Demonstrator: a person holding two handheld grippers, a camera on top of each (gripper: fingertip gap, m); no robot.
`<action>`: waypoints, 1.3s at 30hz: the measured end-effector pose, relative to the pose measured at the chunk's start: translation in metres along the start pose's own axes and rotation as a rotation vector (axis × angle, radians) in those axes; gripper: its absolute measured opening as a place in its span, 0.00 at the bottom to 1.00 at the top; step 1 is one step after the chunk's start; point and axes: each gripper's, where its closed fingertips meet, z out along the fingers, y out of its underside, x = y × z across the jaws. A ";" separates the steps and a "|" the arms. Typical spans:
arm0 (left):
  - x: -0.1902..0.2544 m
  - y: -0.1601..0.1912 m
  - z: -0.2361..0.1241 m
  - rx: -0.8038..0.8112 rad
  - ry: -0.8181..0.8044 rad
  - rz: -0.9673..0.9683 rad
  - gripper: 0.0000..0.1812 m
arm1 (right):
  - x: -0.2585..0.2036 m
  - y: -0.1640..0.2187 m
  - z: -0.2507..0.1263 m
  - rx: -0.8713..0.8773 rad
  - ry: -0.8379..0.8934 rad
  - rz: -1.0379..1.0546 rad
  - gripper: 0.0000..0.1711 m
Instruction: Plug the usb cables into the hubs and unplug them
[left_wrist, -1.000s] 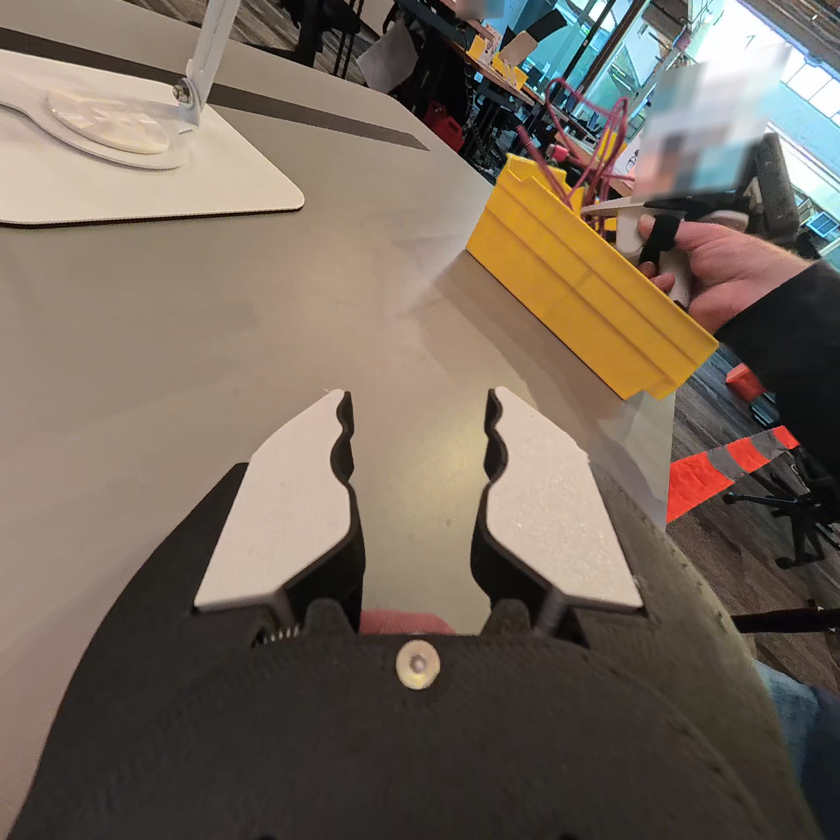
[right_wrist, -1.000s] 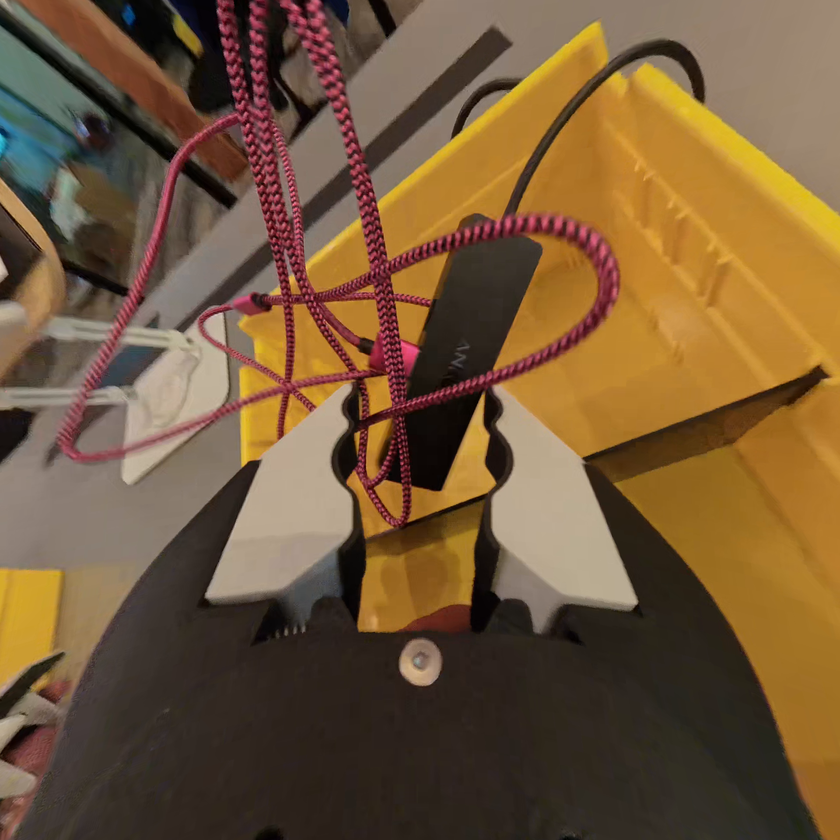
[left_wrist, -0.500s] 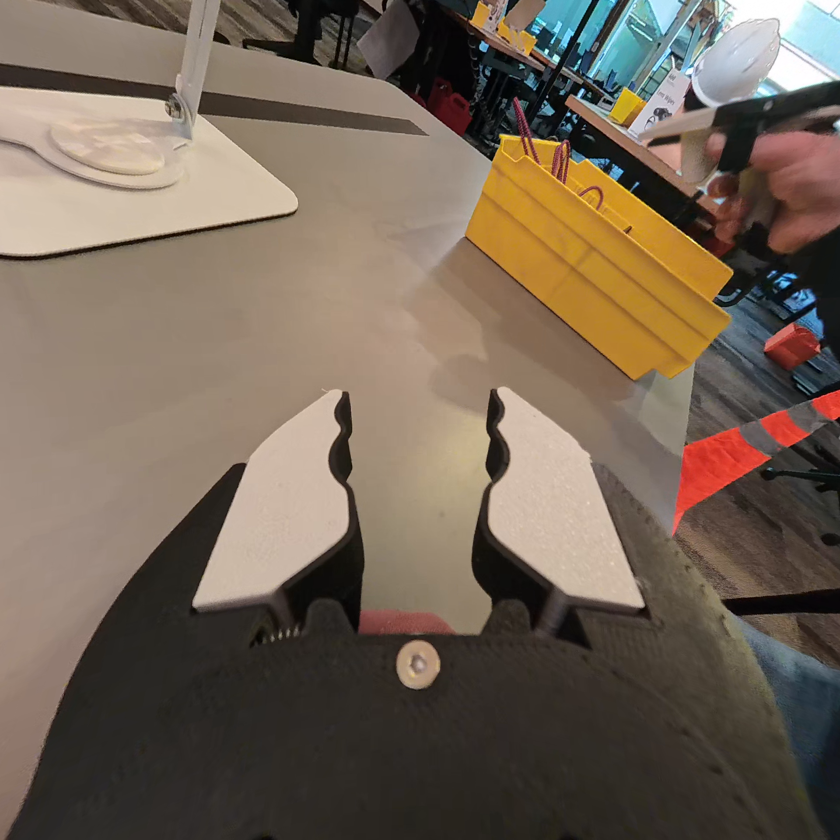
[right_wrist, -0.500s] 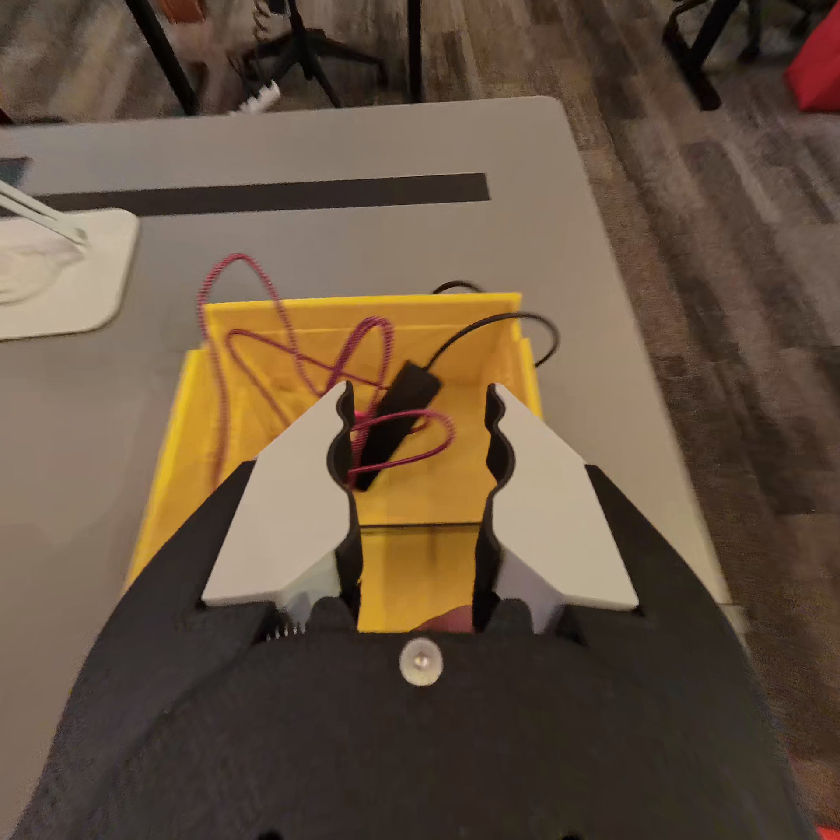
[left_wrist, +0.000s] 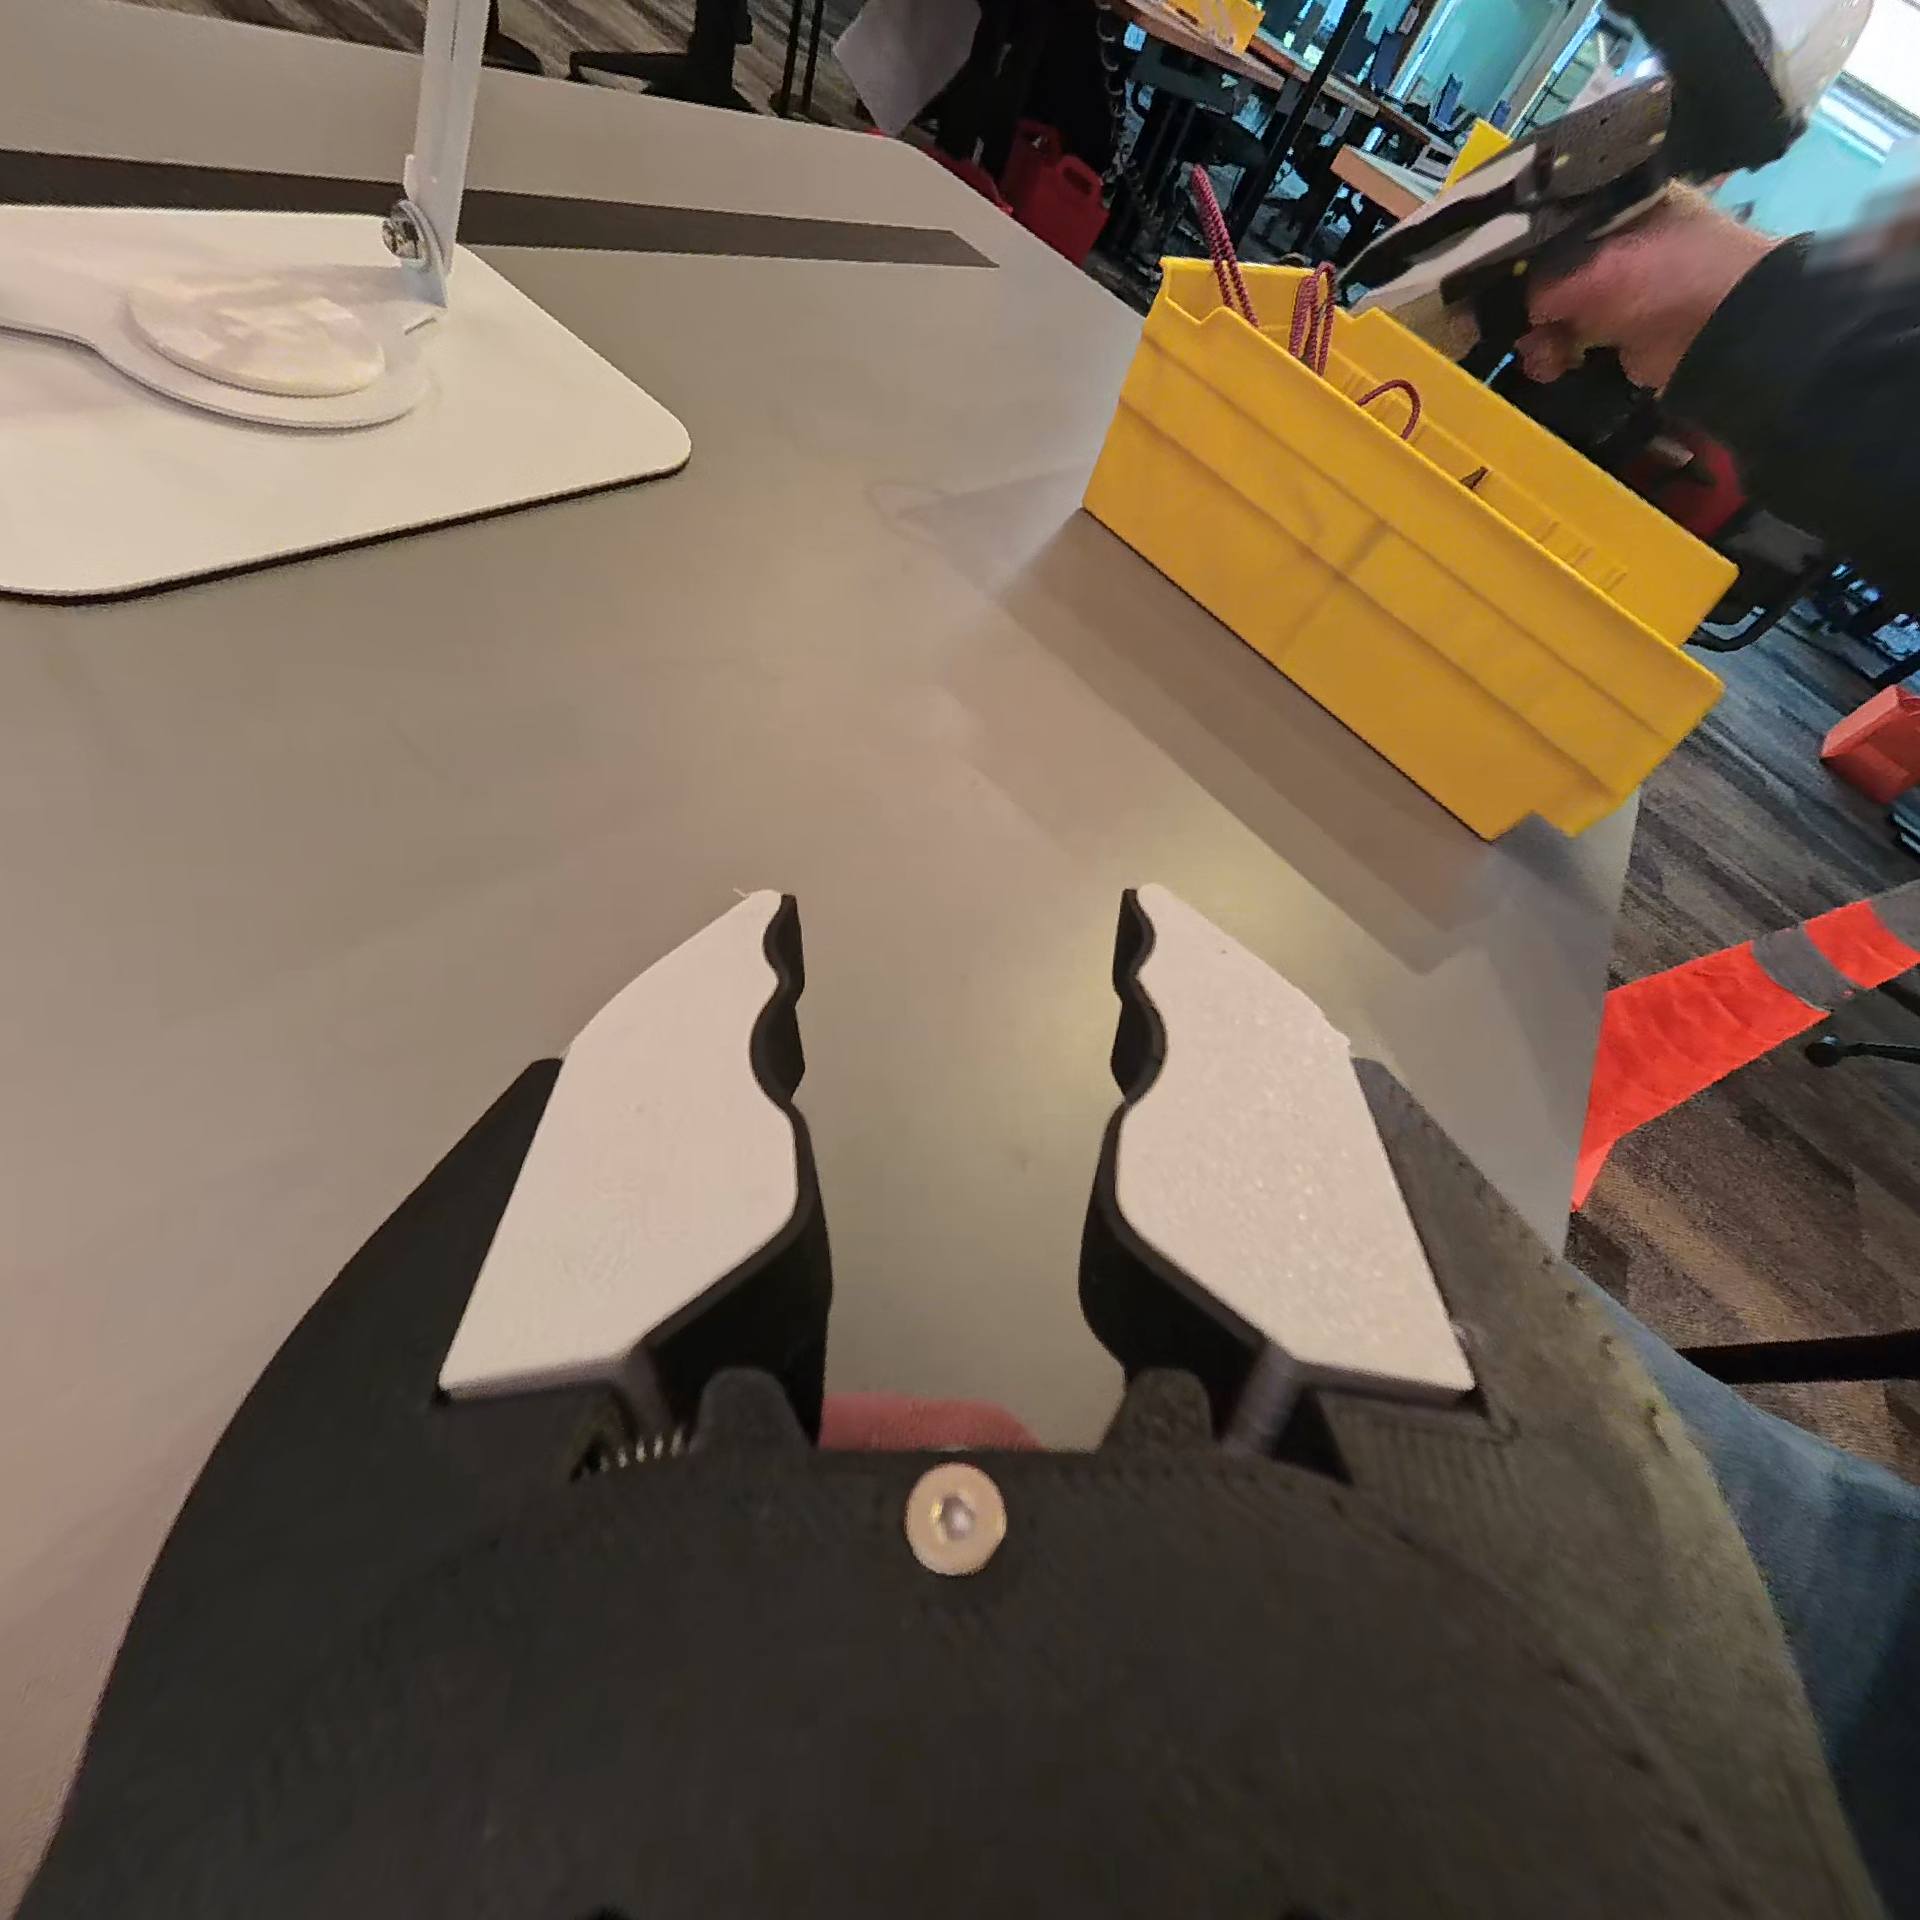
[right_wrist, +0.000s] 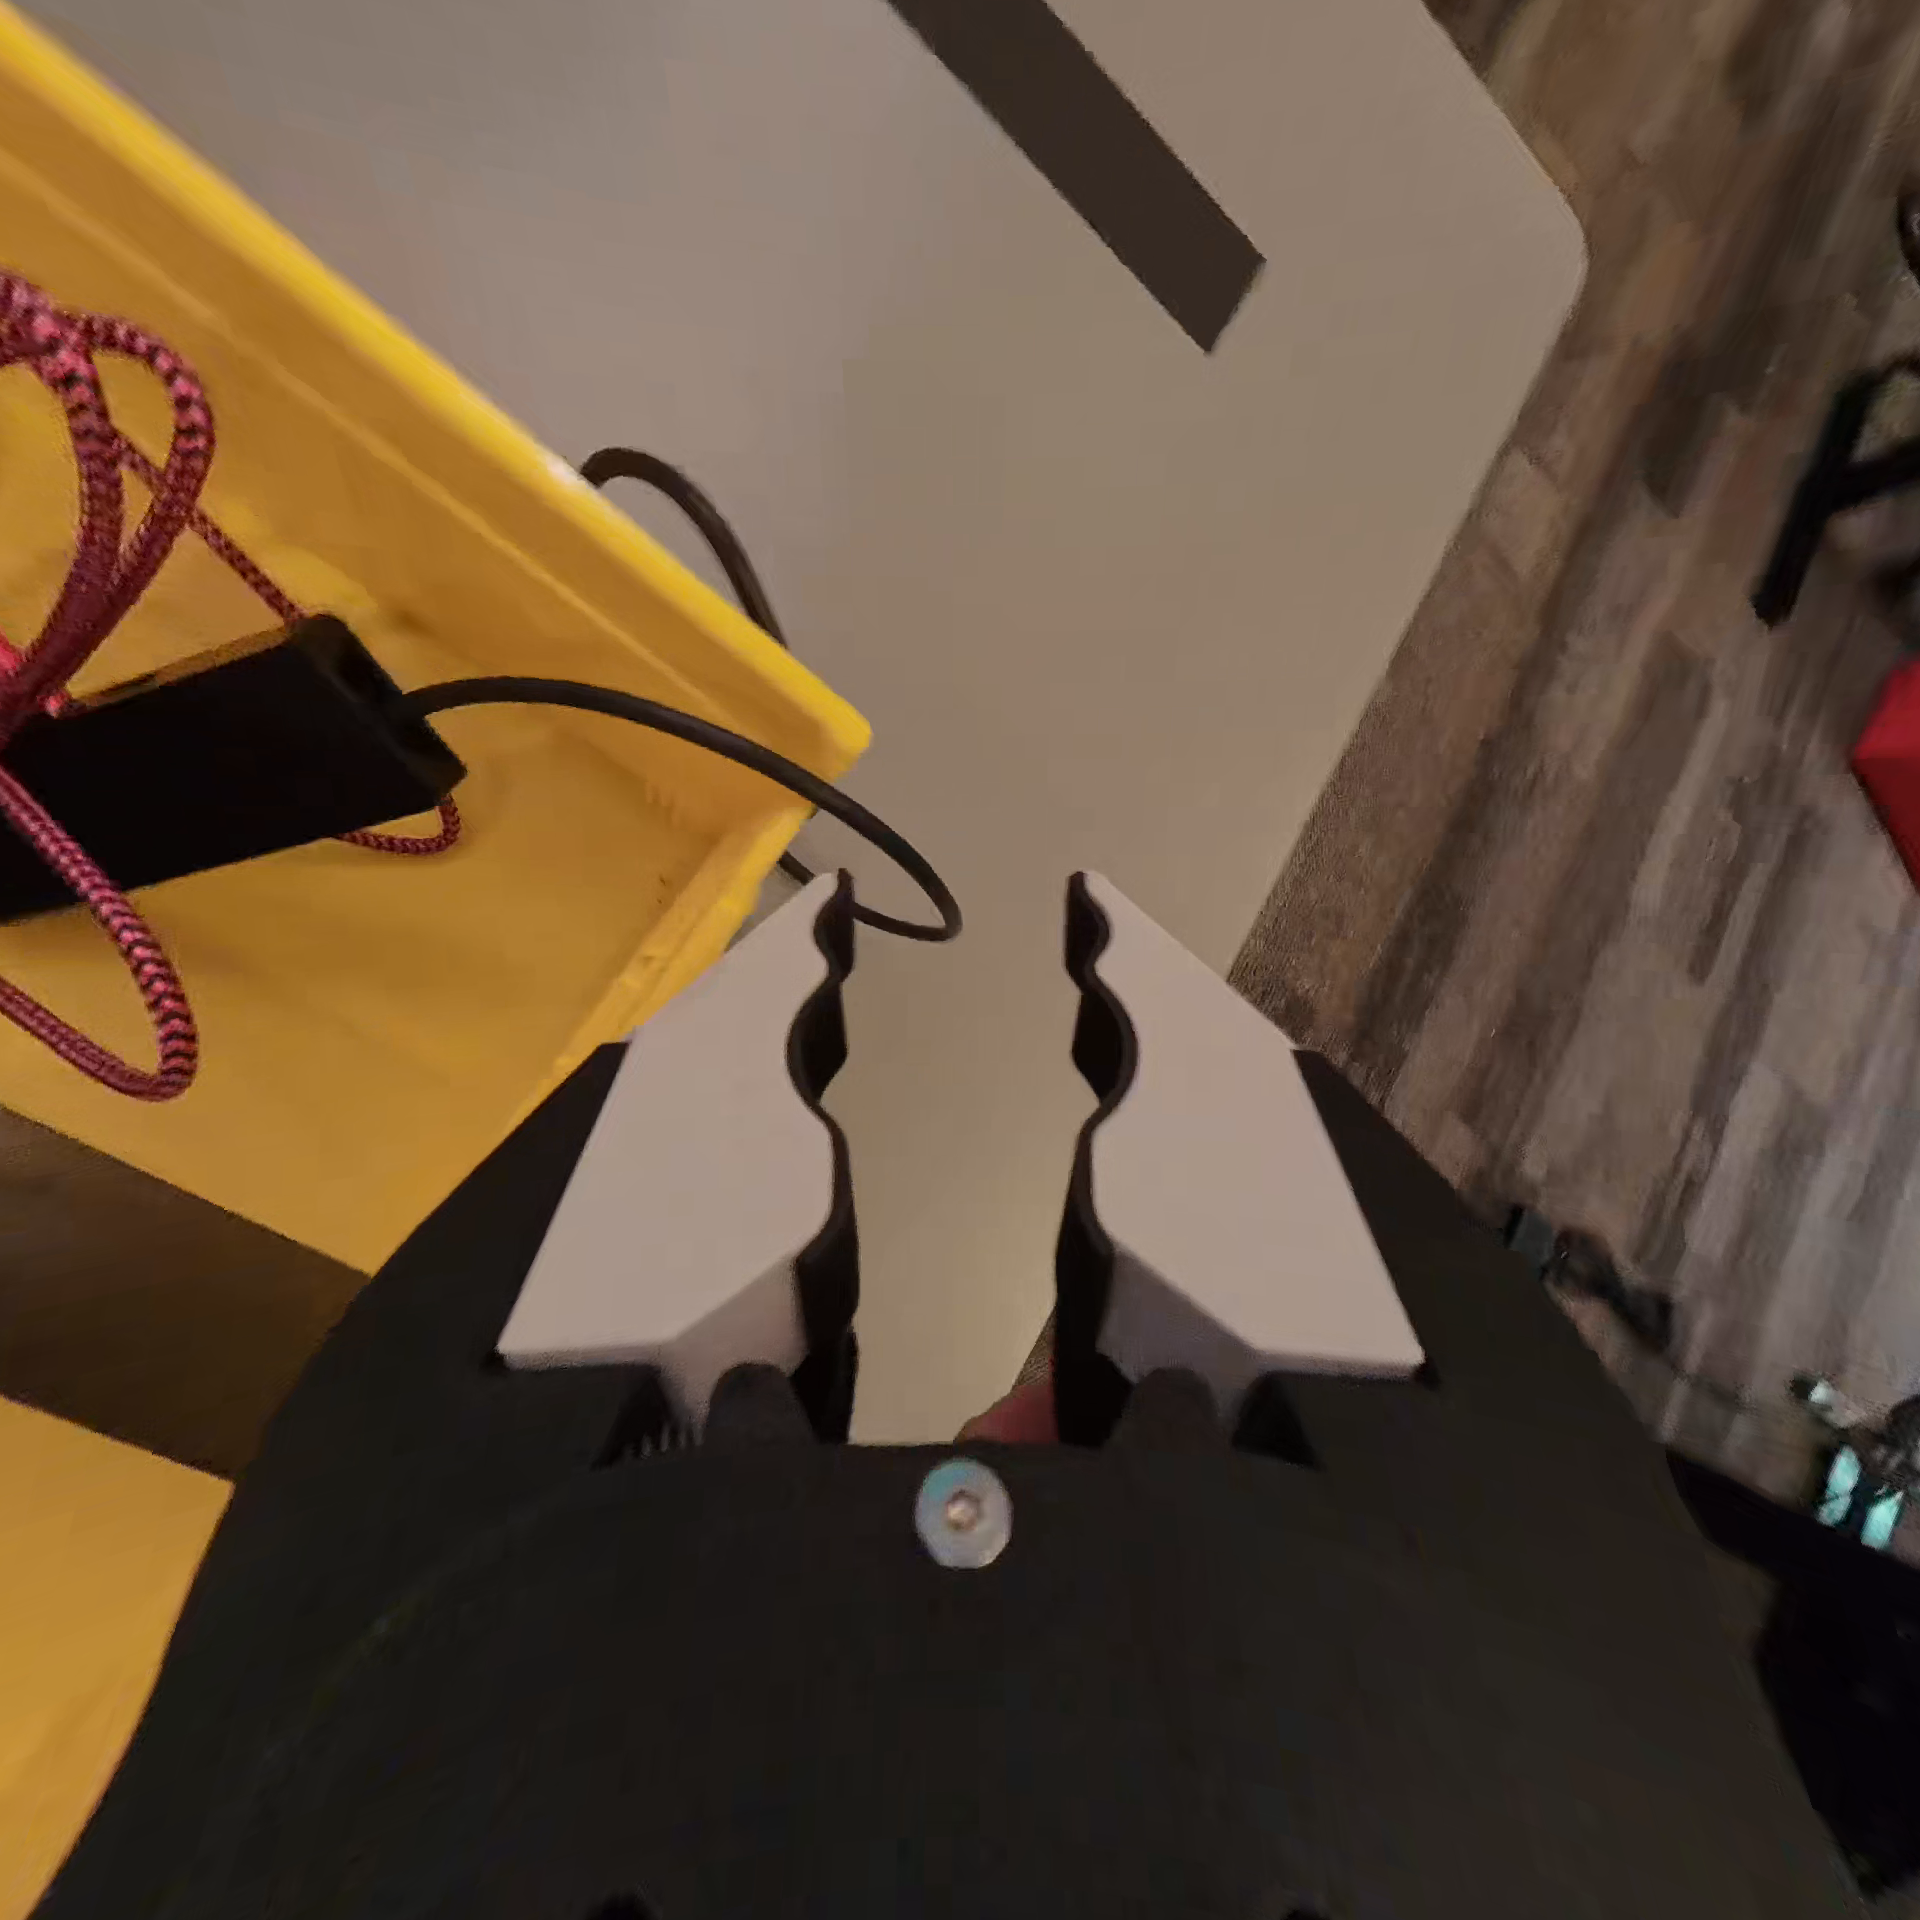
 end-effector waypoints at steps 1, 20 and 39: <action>-0.001 0.000 0.002 -0.005 -0.002 0.003 0.31 | -0.003 -0.001 0.005 0.005 -0.016 -0.039 0.23; 0.002 0.009 0.016 -0.032 -0.014 0.030 0.32 | -0.022 -0.088 -0.081 0.147 0.312 -0.301 0.00; 0.018 0.019 0.018 -0.055 0.002 0.066 0.32 | -0.177 -0.043 -0.031 -0.246 -0.225 -0.378 0.00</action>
